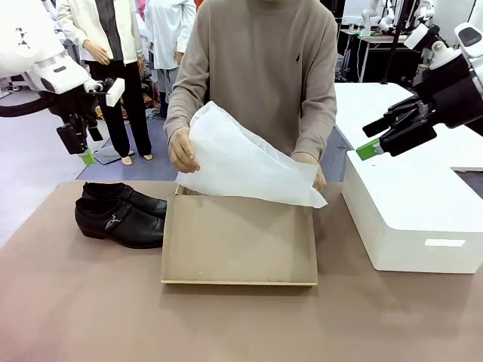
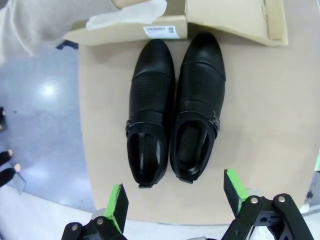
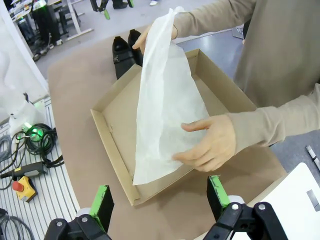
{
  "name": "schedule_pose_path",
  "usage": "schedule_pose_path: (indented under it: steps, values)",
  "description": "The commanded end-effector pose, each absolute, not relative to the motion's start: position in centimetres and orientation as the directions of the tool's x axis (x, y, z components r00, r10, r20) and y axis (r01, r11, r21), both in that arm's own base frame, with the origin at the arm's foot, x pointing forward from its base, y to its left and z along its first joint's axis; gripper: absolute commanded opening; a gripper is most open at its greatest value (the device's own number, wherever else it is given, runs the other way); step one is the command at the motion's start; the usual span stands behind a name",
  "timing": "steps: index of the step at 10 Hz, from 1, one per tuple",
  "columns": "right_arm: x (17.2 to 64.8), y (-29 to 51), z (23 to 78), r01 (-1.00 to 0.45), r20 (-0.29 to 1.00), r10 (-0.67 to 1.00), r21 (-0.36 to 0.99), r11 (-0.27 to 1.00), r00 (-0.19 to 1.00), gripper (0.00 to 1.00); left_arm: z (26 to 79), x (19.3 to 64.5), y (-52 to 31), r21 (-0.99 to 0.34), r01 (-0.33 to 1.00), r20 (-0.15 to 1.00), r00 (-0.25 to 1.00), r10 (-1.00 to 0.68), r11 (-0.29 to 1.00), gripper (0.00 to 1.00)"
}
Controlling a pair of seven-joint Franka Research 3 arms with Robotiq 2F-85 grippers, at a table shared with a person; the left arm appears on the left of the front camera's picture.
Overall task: Pack the shoes into the box.
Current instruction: Place one shoe of the Shoes into the Shoes Box.
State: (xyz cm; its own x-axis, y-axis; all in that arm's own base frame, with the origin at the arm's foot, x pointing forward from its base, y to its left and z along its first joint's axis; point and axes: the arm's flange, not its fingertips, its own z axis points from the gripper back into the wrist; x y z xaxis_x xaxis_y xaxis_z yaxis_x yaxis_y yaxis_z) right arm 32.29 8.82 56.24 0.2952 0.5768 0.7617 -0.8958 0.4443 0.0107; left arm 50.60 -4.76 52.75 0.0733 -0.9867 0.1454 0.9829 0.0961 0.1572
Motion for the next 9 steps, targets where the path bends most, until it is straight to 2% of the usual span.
schedule_pose_path:
  steps: [1,6,9]
  values:
    - [32.7,8.7,56.2,-0.909,0.774,0.575,0.001,0.417,0.265,1.00,53.4,49.9,-5.0,0.184,0.978,0.153,0.065,-0.986,0.093,1.00]
    - [32.7,8.7,56.2,-0.909,0.774,0.575,0.001,0.417,0.265,1.00,53.4,49.9,-5.0,0.184,0.978,0.153,0.065,-0.986,0.093,1.00]
    - [32.7,8.7,56.2,-0.909,0.774,0.575,0.001,0.417,0.265,1.00,52.4,52.6,-4.7,0.175,0.981,0.097,0.065,-0.993,0.081,1.00]
